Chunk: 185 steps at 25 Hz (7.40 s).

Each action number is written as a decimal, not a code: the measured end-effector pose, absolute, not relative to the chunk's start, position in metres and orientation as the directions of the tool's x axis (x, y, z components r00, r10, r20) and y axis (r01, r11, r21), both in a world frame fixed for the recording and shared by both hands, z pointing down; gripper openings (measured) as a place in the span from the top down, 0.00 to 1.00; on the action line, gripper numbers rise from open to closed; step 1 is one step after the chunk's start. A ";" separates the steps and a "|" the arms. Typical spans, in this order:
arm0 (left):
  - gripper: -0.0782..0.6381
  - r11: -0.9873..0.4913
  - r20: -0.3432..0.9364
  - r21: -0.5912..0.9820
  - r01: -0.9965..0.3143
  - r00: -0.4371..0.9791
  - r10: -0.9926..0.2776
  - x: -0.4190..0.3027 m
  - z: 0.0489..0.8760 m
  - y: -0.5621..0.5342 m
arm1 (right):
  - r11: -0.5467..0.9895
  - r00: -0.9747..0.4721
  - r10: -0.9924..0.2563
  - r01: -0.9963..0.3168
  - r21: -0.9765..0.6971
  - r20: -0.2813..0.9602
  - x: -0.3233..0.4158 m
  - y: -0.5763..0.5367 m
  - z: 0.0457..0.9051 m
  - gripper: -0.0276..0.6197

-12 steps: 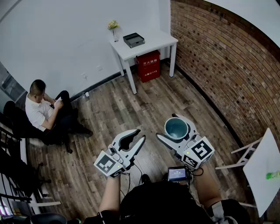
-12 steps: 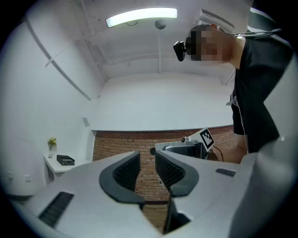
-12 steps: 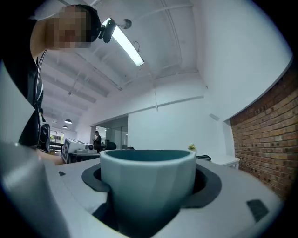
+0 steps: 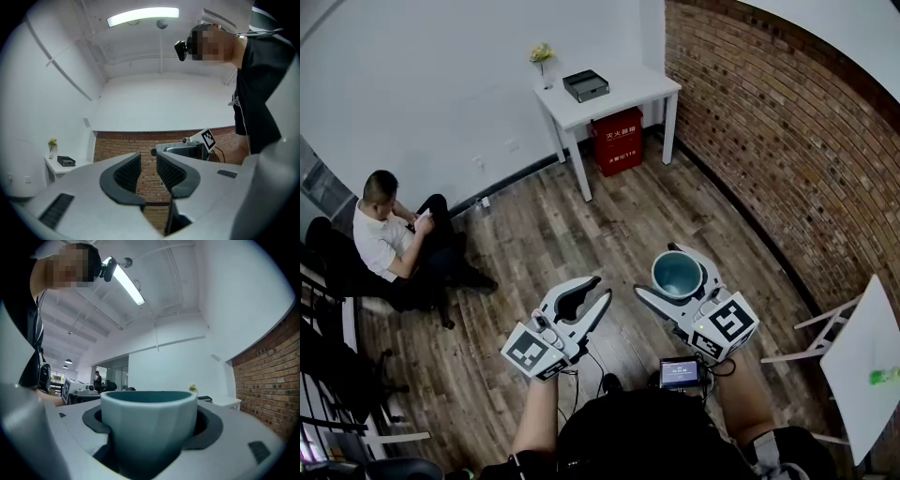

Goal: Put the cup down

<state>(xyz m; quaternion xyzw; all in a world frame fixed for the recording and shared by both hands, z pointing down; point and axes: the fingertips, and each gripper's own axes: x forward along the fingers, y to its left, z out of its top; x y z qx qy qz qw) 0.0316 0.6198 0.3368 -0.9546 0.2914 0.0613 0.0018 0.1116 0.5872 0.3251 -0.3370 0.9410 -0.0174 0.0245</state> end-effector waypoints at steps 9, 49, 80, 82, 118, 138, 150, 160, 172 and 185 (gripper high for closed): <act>0.75 -0.832 -0.110 0.031 -0.553 0.826 -0.553 0.038 0.337 0.615 | 0.777 -0.776 -0.630 -0.627 -0.058 -0.033 0.114 0.582 0.325 0.32; 0.75 -0.789 -0.092 0.039 -0.613 0.784 -0.614 0.099 0.360 0.526 | 0.816 -0.818 -0.575 -0.574 -0.073 0.014 0.175 0.501 0.355 0.32; 0.75 -0.832 -0.109 0.052 -0.552 0.825 -0.554 -0.064 0.361 0.189 | 0.759 -0.761 -0.647 -0.648 -0.059 0.032 0.012 0.169 0.344 0.32; 0.75 -0.835 -0.105 0.054 -0.548 0.828 -0.550 -0.068 0.363 0.178 | 0.757 -0.760 -0.649 -0.650 -0.062 0.034 0.008 0.158 0.347 0.32; 0.75 -0.773 -0.075 0.033 -0.633 0.770 -0.634 -0.016 0.364 -0.190 | 0.824 -0.825 -0.565 -0.563 -0.065 -0.022 0.053 -0.223 0.344 0.32; 0.72 -0.776 -0.064 0.045 -0.629 0.774 -0.630 -0.051 0.369 -0.265 | 0.802 -0.803 -0.596 -0.592 -0.083 -0.033 0.018 -0.296 0.346 0.32; 0.69 -0.788 -0.065 0.036 -0.614 0.786 -0.615 -0.080 0.375 -0.284 | 0.768 -0.770 -0.638 -0.635 -0.081 -0.015 -0.005 -0.308 0.356 0.32; 0.69 -0.769 -0.069 0.044 -0.638 0.766 -0.639 -0.074 0.381 -0.311 | 0.787 -0.789 -0.614 -0.612 -0.076 -0.018 -0.003 -0.338 0.365 0.32; 0.66 -0.733 -0.057 0.036 -0.679 0.731 -0.680 -0.073 0.397 -0.369 | 0.814 -0.813 -0.580 -0.577 -0.064 -0.045 -0.016 -0.422 0.380 0.32; 0.64 -0.665 -0.070 0.023 -0.746 0.663 -0.746 -0.112 0.424 -0.440 | 0.801 -0.801 -0.596 -0.591 -0.095 -0.049 -0.066 -0.543 0.431 0.32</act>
